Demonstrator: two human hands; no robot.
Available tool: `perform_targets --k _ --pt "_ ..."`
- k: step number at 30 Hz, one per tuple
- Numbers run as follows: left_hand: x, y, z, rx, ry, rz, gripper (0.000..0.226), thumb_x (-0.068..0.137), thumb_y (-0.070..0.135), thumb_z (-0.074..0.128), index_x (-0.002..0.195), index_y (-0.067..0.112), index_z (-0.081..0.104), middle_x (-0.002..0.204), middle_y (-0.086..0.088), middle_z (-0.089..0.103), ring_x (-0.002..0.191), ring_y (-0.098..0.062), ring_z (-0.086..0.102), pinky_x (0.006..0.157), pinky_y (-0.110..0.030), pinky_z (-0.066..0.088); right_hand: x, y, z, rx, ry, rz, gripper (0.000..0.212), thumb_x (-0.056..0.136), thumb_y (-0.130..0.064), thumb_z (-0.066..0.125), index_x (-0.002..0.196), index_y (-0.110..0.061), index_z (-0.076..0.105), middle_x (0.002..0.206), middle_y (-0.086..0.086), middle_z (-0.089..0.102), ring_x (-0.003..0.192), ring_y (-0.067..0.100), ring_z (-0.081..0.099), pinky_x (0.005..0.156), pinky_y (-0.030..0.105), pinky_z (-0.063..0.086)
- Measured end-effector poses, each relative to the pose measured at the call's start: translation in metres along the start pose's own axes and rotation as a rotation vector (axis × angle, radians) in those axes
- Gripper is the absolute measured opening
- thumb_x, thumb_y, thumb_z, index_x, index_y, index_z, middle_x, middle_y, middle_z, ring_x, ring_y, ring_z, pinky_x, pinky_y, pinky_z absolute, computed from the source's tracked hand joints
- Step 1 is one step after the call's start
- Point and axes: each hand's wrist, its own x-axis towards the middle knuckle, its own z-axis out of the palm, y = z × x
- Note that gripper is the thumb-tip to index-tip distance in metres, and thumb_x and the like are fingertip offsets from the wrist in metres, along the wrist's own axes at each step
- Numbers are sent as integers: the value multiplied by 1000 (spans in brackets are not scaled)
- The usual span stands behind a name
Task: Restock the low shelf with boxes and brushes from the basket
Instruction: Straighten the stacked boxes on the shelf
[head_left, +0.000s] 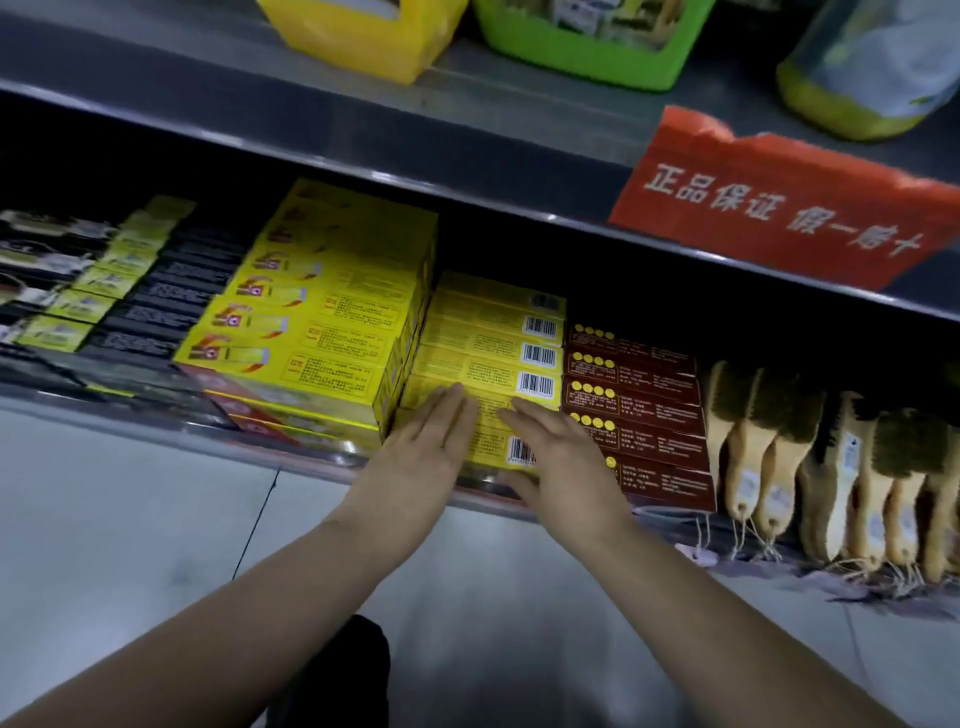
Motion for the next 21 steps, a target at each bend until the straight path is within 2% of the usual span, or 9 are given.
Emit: perform_targets --k 2,6,8,11,13,15,16,18,21 --pt "2 0 3 18 -35 -1 76 31 -8 83 105 -9 67 109 -26 66 96 -36 68 71 -39 57 0 2 0 6 -4 -12 61 87 -33 63 142 -26 38 151 -7 32 137 12 29 111 18 11" --pt "2 -6 8 -21 -94 -45 80 35 -10 80 113 -10 62 114 -27 63 101 -38 65 75 -42 58 24 6 -18 151 28 2 48 87 -44 59 129 -20 54 136 -2 49 127 17 40 109 33 28" --pt "2 -4 10 -44 -120 -42 81 46 -10 76 124 -10 53 126 -29 56 112 -40 58 88 -43 53 55 12 -27 103 24 1 48 90 -42 55 132 -19 50 141 2 43 130 22 38 109 35 29" --pt "3 -3 13 -46 -116 -44 77 77 -7 54 145 -5 18 151 -25 21 139 -38 25 110 -42 33 110 19 -33 -31 -69 112 64 89 -51 51 145 -30 28 156 2 17 141 32 21 114 44 24" --pt "3 -4 12 -78 -115 -56 76 70 -11 60 140 -8 30 145 -29 34 133 -42 36 101 -46 43 137 22 -30 -27 -123 188 72 87 -58 48 148 -36 16 158 0 10 143 34 14 113 44 23" --pt "2 -5 15 -103 -85 -44 72 50 -15 70 120 -12 56 122 -31 57 111 -45 58 76 -49 56 150 24 -20 19 -170 209 73 87 -60 46 148 -35 14 156 3 20 140 32 25 103 34 27" --pt "1 -5 15 -111 -58 -32 64 51 -14 67 115 -12 60 117 -30 61 106 -44 61 70 -49 57 152 25 -15 -9 -181 209 73 87 -62 44 148 -35 16 155 4 22 139 32 26 103 33 27" --pt "1 -6 13 -104 9 -11 50 67 -6 45 114 -11 62 116 -28 62 105 -42 62 69 -47 58 151 27 -7 -132 -160 201 72 86 -68 38 147 -38 16 158 1 15 142 36 14 112 44 20" --pt "1 -6 17 -64 47 24 62 68 1 23 115 -8 63 117 -25 63 107 -38 62 74 -43 58 149 28 -5 -159 -165 203 70 86 -70 33 147 -41 14 159 -3 6 143 39 2 114 52 10"
